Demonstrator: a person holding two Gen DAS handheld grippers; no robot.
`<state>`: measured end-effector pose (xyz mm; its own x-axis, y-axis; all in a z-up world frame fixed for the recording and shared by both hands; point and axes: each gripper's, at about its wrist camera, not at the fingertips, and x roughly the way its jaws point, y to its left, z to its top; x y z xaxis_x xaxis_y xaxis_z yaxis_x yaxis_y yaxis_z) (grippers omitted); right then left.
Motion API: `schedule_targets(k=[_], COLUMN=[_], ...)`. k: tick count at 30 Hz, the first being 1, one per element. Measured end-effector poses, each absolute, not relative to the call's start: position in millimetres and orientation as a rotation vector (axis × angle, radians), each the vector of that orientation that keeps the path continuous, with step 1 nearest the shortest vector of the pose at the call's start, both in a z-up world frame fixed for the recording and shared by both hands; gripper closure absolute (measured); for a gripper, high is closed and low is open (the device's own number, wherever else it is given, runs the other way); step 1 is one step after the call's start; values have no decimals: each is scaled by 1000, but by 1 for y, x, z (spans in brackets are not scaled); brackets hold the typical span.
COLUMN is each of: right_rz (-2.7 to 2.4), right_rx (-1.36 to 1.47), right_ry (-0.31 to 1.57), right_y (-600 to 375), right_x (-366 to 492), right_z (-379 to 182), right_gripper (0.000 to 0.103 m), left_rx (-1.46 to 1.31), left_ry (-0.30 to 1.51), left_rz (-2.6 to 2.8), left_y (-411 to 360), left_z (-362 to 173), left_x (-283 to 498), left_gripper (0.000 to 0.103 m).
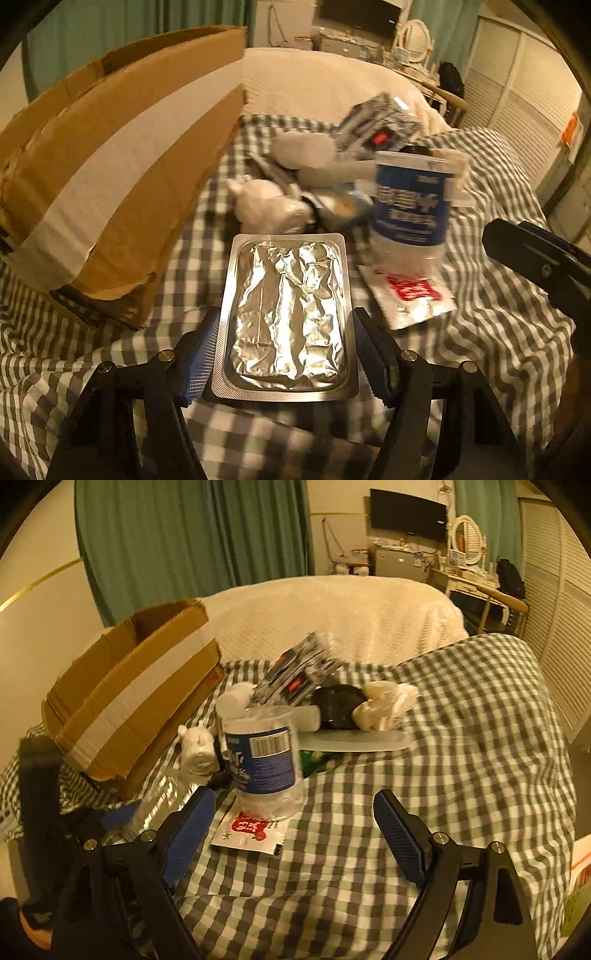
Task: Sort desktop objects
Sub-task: 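Grasp the foil blister pack with the left tool while the right grasps the swab cup, then carry the blister pack and swab cup into the cardboard box and release both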
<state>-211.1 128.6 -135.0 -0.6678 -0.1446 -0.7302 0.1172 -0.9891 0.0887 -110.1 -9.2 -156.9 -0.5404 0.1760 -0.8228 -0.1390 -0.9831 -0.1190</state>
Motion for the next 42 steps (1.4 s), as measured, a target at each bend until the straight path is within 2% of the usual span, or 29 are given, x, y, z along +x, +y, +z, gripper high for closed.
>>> schedule_targets(k=[6, 15, 16, 18, 19, 23, 30, 42], right_rz=[-2691, -2717, -2713, -2692, -2690, -2729, -2748, -2794], right_rx=[1242, 1287, 1297, 1310, 1305, 1276, 1267, 1164], right_ry=[-118, -64, -60, -69, -65, -9, -125, -185], right_y=[118, 107, 107, 107, 107, 104, 126, 140], right_x=[-246, -275, -276, -275, -272, -260, -234, -190], right_z=[-153, -170, -172, -175, -176, -170, -156, -112], right_gripper=[15, 16, 19, 38, 42, 42, 42, 42], left_rx=[-1423, -1422, -1422, -1419, -1416, -1402, -1345, -1205], left_ry=[-148, -182, -183, -183, -183, -179, -166, -162], left_rz=[2618, 2611, 2612, 2612, 2613, 2617, 2633, 2669], left_y=[-25, -29, -28, -29, -30, -30, -26, -28], left_z=[-167, -173, -172, -173, -173, -171, -160, -120], left_x=[-121, -124, -124, -123, -122, -120, -111, -85], left_gripper=[33, 33, 33, 33, 33, 33, 33, 33])
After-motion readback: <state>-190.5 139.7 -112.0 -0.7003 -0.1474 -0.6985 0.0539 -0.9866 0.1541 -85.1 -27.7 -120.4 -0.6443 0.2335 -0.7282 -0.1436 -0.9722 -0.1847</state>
